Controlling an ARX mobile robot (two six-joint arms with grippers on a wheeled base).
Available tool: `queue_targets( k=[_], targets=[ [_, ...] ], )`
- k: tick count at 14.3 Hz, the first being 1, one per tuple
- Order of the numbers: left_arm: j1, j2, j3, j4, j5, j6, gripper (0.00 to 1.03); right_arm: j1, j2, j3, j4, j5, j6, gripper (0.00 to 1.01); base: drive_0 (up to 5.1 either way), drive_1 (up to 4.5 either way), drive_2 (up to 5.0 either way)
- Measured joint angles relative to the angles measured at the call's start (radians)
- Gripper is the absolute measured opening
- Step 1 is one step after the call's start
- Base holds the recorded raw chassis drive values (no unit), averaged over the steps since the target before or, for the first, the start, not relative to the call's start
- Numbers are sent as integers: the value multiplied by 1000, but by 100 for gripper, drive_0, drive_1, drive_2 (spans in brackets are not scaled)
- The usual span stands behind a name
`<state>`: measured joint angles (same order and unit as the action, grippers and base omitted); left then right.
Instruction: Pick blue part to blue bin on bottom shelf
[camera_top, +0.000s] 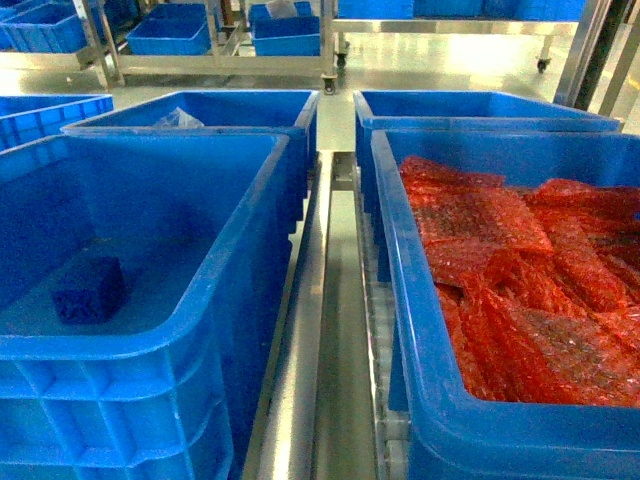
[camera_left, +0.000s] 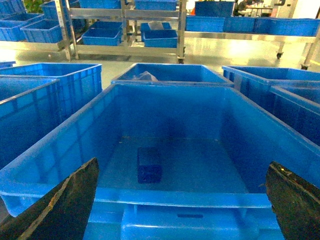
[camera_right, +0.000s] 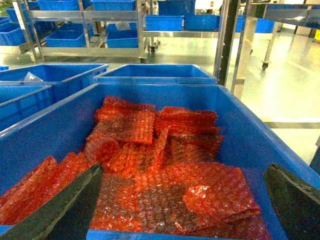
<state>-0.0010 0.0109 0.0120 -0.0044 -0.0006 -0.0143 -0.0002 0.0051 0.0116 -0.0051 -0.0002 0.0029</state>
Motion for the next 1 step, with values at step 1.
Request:
queue_targets(
  k=[1],
  targets=[
    [0,0,0,0,0,0,98,0,0,0,0,0,0,98,0,0,0]
  ],
)
